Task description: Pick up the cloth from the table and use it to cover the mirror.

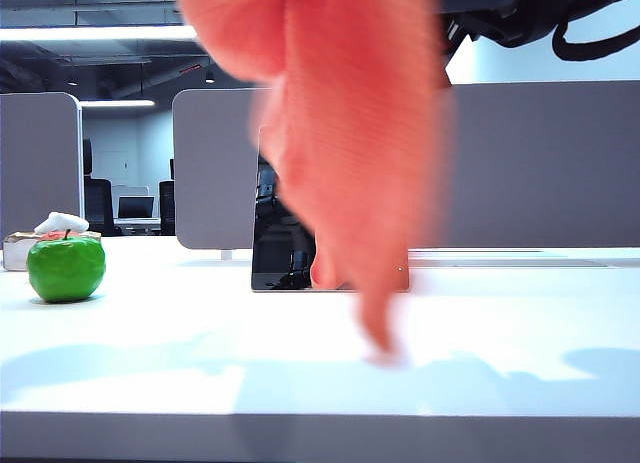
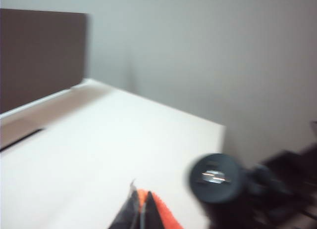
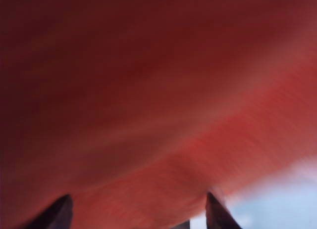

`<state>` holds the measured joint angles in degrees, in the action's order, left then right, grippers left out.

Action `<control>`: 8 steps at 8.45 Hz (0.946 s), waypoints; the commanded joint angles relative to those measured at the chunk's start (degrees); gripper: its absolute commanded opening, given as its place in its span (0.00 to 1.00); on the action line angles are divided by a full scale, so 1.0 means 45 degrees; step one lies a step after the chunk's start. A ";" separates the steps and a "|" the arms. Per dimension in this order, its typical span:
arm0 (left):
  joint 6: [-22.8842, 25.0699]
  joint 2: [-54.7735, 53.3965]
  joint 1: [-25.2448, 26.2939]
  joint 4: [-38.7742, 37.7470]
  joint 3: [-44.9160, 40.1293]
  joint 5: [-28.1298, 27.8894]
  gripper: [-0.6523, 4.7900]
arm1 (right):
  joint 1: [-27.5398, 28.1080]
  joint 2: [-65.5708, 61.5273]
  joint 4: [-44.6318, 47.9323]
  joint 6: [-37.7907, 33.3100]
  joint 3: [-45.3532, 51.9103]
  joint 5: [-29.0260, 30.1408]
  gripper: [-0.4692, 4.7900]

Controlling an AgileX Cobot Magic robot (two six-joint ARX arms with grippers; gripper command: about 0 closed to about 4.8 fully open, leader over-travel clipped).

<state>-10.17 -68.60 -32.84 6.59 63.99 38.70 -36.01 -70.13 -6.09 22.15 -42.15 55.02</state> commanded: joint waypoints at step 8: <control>0.0928 0.0044 0.0000 -0.1409 0.0063 -0.3084 0.11 | -0.0665 0.1297 0.1331 -0.1384 -0.0058 0.0005 0.73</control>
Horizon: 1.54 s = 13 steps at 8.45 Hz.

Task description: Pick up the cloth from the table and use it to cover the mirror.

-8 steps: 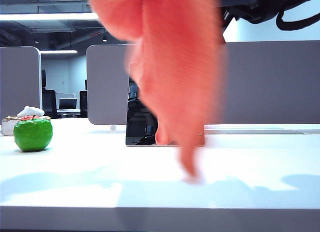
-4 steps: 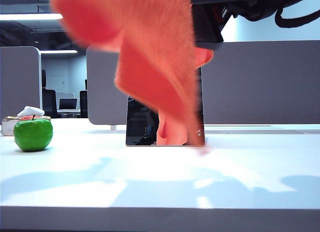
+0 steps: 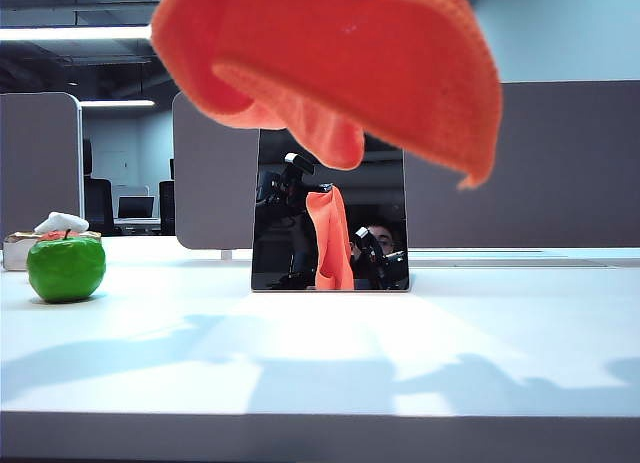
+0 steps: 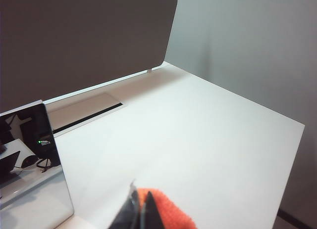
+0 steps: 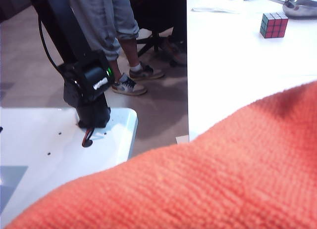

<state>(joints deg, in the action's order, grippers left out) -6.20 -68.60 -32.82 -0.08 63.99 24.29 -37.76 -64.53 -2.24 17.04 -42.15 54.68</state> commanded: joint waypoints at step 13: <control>0.0379 0.0651 -0.0005 -0.1593 0.0063 0.4940 0.11 | 0.3264 -0.0442 0.0559 0.1001 -0.0049 -0.6460 0.88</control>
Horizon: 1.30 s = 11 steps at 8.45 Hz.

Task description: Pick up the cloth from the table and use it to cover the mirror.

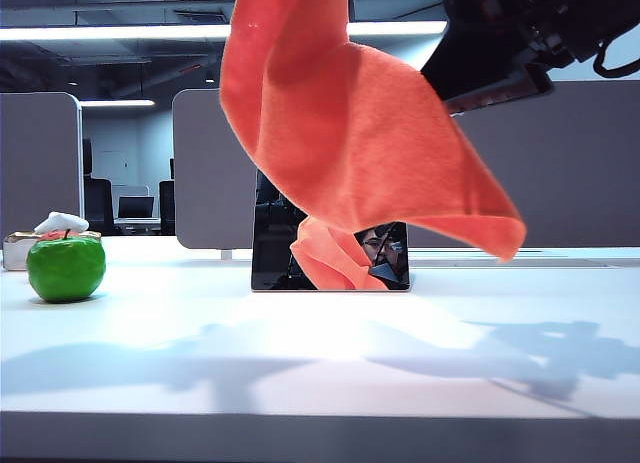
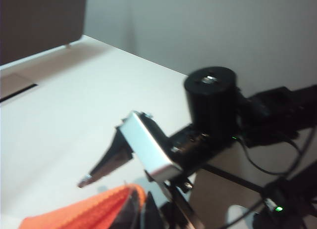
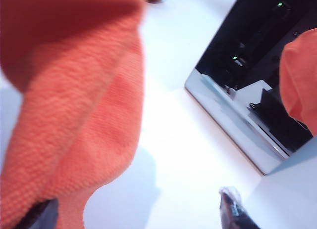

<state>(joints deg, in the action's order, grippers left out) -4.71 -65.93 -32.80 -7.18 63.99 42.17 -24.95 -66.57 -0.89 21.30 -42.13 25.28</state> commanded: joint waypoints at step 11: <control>0.0627 0.0034 -0.0010 -0.0563 0.0063 0.0248 0.11 | 0.2006 0.0039 0.0918 -0.1428 -0.0058 -0.4692 0.87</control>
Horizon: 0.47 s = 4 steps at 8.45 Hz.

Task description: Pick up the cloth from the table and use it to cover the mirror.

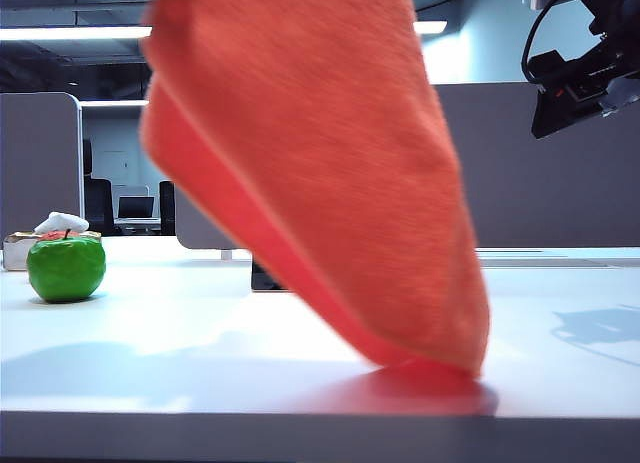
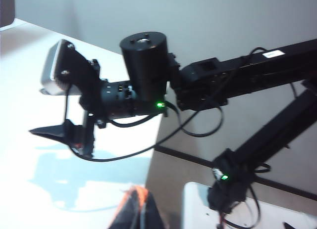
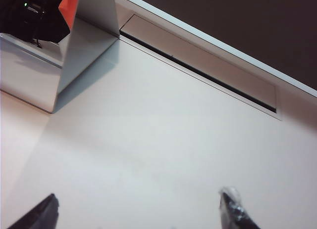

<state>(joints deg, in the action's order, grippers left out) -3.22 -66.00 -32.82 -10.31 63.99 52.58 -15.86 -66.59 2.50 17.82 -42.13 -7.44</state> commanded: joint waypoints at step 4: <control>0.0860 -0.0039 -0.0005 0.2123 0.0063 -0.7300 0.11 | -0.0510 0.0593 0.0112 -0.1953 -0.0053 1.1463 0.87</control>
<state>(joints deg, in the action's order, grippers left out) 0.43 -66.32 -32.82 -4.40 63.99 19.88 -17.61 -64.20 2.52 9.48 -42.13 41.58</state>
